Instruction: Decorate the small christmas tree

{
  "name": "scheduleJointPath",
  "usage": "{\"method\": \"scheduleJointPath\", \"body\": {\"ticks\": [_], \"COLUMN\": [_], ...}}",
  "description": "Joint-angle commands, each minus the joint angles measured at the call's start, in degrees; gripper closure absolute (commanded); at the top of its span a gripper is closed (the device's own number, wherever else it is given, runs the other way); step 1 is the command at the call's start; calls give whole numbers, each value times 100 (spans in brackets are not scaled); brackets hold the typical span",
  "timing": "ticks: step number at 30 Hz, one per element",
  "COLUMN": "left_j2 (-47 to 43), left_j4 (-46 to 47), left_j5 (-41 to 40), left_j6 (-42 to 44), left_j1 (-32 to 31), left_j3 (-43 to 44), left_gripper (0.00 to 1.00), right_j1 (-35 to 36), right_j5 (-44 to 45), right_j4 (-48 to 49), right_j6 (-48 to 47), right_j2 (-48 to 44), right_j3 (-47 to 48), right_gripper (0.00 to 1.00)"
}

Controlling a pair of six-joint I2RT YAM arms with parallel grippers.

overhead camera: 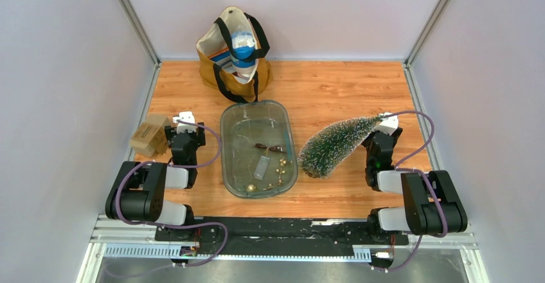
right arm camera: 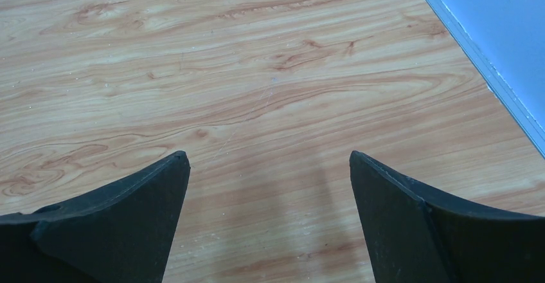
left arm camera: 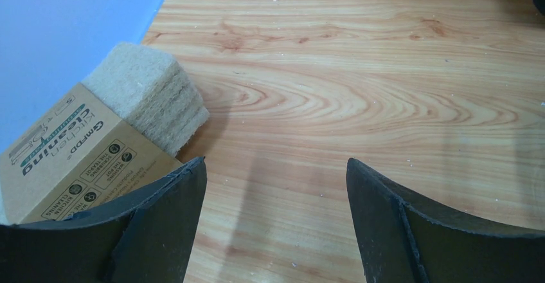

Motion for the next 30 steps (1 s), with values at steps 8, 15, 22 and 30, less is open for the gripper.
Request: {"method": "scheduleJointPath", "body": {"ticks": [8,15,22,30], "left_j2": [-882,-3291,-4110,-3541], "left_j4": [-884,-7081,-8186,-8741], "left_j5": [-447,-1702,1347,2869], "left_j6": [31,-2629,-2949,-2851], "left_j1": [24,15,32,-29], "left_j3": [407,2561,3072,2827], "left_gripper": [12,12,13,21], "right_j1": [-376,-579,-579,-579], "right_j5": [1189,1180,11,-323], "right_j4": [-4564,-6740,-7822,-8235], "right_j6": [742,2043,2914,2792], "right_j2": [-1926,-2673,-3726,-5038], "right_j3": [1847,2473,2386,2095], "right_gripper": [0,0,0,0]}}
